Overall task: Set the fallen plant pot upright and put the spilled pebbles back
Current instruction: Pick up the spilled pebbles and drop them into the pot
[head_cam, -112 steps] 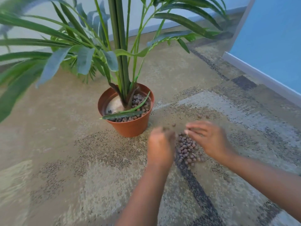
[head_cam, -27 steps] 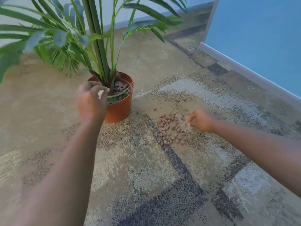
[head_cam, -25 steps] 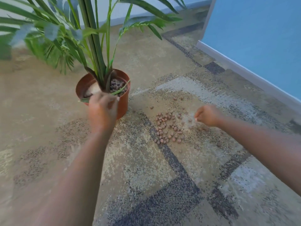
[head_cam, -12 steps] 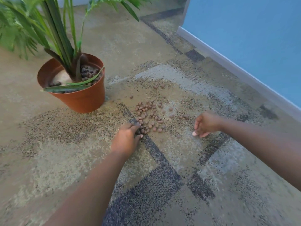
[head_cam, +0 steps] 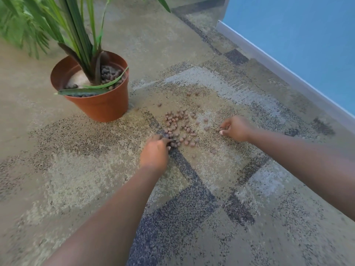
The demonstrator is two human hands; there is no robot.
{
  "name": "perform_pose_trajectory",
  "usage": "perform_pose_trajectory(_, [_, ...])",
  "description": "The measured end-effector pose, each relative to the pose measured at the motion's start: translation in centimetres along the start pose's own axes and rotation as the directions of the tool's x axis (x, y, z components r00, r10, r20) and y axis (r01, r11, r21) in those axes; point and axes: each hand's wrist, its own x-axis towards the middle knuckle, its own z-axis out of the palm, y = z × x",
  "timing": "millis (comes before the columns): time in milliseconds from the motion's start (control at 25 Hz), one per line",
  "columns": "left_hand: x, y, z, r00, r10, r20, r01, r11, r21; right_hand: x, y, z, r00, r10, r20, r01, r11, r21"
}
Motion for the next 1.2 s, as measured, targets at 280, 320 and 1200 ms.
perform_pose_trajectory(280, [-0.1,0.9,-0.8,0.988,-0.107,0.109,0.115,0.991,-0.067,0.2,-3.1,0.9,0.989,-0.129,0.077,0.133,0.990,-0.055])
perform_pose_trajectory(320, [-0.3,0.9,-1.2,0.987,-0.102,0.124,0.112,0.990,-0.080,-0.1,-3.7,1.0,0.982,-0.145,0.121,0.155,0.985,-0.074])
perform_pose_trajectory(1200, [3.8,0.0,-3.3,0.941,-0.185,0.284,0.227,0.966,-0.121,-6.8,-4.9,4.9,0.976,0.212,-0.058,-0.204,0.972,0.119])
